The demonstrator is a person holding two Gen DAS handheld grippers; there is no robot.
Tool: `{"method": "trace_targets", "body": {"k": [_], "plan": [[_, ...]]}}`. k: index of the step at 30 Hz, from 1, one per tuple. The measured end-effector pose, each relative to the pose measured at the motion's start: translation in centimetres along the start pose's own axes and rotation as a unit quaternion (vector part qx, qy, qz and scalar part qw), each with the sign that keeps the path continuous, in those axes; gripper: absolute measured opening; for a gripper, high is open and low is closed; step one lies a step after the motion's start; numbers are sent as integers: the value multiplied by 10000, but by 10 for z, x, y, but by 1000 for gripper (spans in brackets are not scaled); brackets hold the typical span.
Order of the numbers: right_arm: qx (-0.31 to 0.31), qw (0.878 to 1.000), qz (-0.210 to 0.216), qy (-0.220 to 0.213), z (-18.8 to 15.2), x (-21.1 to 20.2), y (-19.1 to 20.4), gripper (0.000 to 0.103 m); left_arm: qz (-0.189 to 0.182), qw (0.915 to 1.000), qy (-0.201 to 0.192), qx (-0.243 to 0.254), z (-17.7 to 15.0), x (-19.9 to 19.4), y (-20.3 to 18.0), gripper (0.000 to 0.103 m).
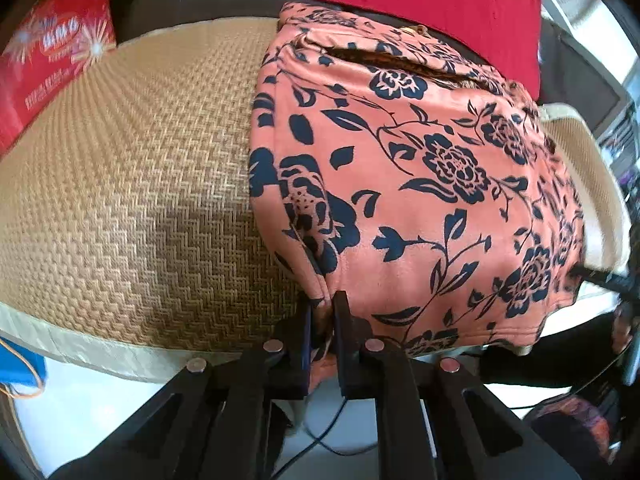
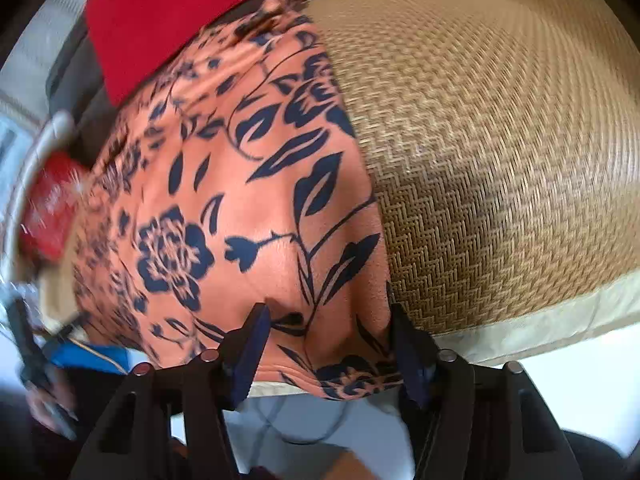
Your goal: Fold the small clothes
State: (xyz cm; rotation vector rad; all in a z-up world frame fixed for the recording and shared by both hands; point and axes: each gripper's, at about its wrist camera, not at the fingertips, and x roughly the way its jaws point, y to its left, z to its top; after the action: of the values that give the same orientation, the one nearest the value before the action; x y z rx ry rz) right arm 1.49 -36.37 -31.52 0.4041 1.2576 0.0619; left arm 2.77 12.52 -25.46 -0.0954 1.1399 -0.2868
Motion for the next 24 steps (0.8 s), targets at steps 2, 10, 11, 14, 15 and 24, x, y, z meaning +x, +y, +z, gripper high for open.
{"method": "trace_targets", "body": {"k": [2, 10, 11, 14, 15, 24], "plan": [[-157, 9997, 92, 131, -1, 0, 5, 11, -51, 10000, -1, -29, 1, -4, 1, 8], [-365, 9954, 842, -257, 35, -53, 34, 10, -948, 9937, -590, 106, 60, -77, 2, 8], [-358, 9942, 938, -375, 47, -63, 36, 10, -973, 9929, -667, 152, 74, -85, 1, 8], [-195, 9888, 1229, -828, 95, -93, 39, 10, -1074, 9901, -877, 193, 132, -101, 3, 8], [-58, 9855, 1365, -1007, 120, -101, 38, 10, -1067, 9897, -937, 187, 156, -102, 7, 8], [1355, 9638, 1603, -1644, 299, -16, 20, 16, 56, 9967, -718, -369, 327, 43, 30, 12]]}}
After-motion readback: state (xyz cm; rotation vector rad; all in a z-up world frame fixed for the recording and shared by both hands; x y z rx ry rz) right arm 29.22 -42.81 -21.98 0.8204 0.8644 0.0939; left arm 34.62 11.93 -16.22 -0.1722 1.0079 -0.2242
